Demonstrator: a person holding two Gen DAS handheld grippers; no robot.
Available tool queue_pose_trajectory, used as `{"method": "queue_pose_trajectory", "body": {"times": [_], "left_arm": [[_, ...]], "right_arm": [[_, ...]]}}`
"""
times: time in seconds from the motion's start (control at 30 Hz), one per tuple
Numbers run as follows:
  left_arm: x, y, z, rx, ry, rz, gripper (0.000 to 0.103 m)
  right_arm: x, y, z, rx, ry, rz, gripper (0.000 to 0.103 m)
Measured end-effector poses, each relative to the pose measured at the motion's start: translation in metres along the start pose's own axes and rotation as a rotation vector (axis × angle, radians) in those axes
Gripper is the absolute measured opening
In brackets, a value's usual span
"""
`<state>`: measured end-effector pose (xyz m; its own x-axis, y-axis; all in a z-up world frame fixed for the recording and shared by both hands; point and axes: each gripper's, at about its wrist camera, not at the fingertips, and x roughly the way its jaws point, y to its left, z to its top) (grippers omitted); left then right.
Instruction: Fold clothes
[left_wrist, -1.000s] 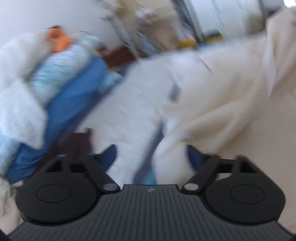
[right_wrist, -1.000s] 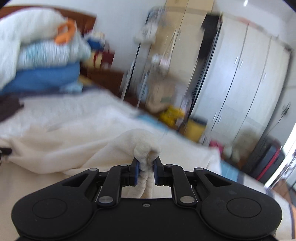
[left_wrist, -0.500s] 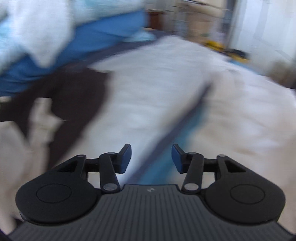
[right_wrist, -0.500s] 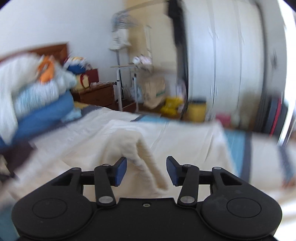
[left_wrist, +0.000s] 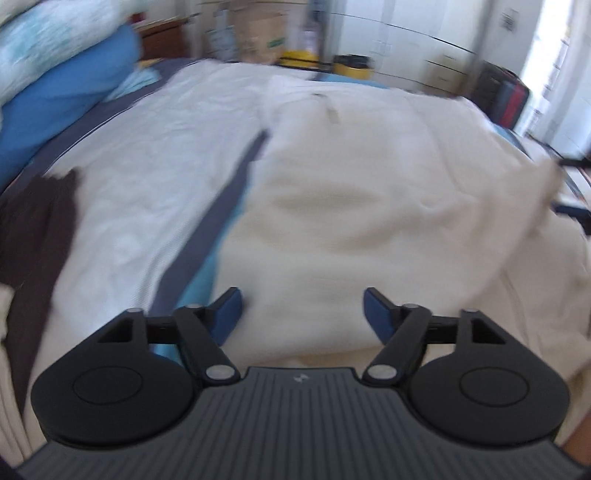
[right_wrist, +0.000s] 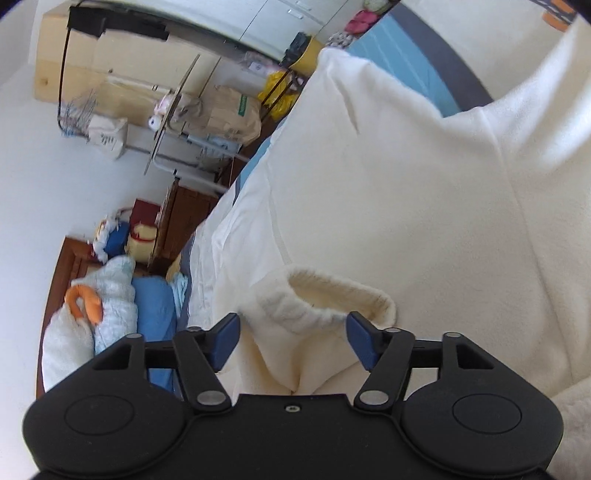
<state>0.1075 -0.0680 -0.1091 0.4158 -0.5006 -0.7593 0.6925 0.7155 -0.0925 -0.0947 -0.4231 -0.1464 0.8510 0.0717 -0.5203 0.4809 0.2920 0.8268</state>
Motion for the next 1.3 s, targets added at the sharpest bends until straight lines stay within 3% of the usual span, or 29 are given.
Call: {"method": "queue_pose_trajectory", "body": {"times": [0.07,0.17,0.23,0.33,0.37,0.4,0.47,0.53,0.57,0.63,0.67,0.7,0.73,0.77,0.8,0.93,1.0,1.1,1.17,1.3], "left_arm": [[0.001,-0.017,-0.002,0.114,0.013,0.028,0.089],[0.007,-0.033,-0.009,0.229,0.024,0.073,0.089],[0.01,-0.044,-0.013,0.304,0.031,0.103,0.089],[0.024,-0.049,-0.014,0.339,0.06,0.178,0.09],[0.032,-0.049,-0.012,0.347,0.074,0.239,0.091],[0.037,-0.048,-0.011,0.355,0.074,0.286,0.1],[0.045,-0.046,-0.009,0.369,0.07,0.376,0.103],[0.043,-0.038,-0.004,0.311,0.048,0.384,0.103],[0.039,-0.033,-0.002,0.282,0.022,0.407,0.096],[0.03,-0.027,0.0,0.257,-0.03,0.456,0.073],[0.025,-0.022,0.002,0.232,-0.045,0.467,0.054],[0.021,-0.017,0.004,0.191,-0.056,0.477,0.028],[0.017,-0.011,0.005,0.152,-0.066,0.498,0.016],[0.012,-0.004,0.007,0.111,-0.079,0.501,0.014],[0.005,0.006,0.009,0.056,-0.097,0.485,0.013],[-0.03,0.047,0.011,-0.219,-0.175,0.37,0.008],[-0.053,0.053,0.004,-0.248,-0.255,0.486,0.0],[-0.087,0.058,-0.007,-0.249,-0.369,0.678,0.0],[-0.1,0.079,-0.016,-0.346,-0.36,0.59,0.0],[-0.08,0.115,-0.029,-0.529,-0.238,0.367,0.002]], "right_arm": [[0.003,-0.002,0.002,0.026,0.046,0.046,0.071],[0.003,0.002,0.002,0.034,0.093,0.123,0.074],[0.003,0.009,-0.002,-0.005,0.091,0.123,0.09],[0.016,0.008,-0.005,0.008,0.127,0.082,0.09],[0.022,0.003,-0.006,0.037,0.148,0.063,0.09],[0.028,-0.003,-0.006,0.071,0.161,0.032,0.09],[0.039,-0.015,-0.005,0.143,0.177,-0.04,0.09],[0.046,-0.024,-0.003,0.206,0.19,-0.05,0.09],[0.047,-0.026,-0.002,0.228,0.184,-0.039,0.09],[0.046,-0.027,-0.001,0.258,0.158,-0.019,0.089],[0.044,-0.025,-0.002,0.239,0.137,-0.019,0.086],[0.044,-0.021,-0.002,0.211,0.113,-0.022,0.07],[0.043,-0.014,-0.003,0.153,0.102,-0.026,0.043],[0.044,-0.005,-0.004,0.082,0.096,-0.03,0.029],[0.044,0.008,-0.006,0.001,0.091,-0.035,0.022],[0.038,0.06,-0.02,-0.329,0.026,-0.077,0.016],[0.029,0.079,-0.028,-0.442,-0.023,-0.068,0.016],[0.014,0.095,-0.032,-0.504,-0.054,-0.03,0.016],[0.007,0.092,-0.032,-0.506,-0.054,-0.06,0.016],[0.02,0.091,-0.027,-0.542,-0.095,-0.272,0.016]]}}
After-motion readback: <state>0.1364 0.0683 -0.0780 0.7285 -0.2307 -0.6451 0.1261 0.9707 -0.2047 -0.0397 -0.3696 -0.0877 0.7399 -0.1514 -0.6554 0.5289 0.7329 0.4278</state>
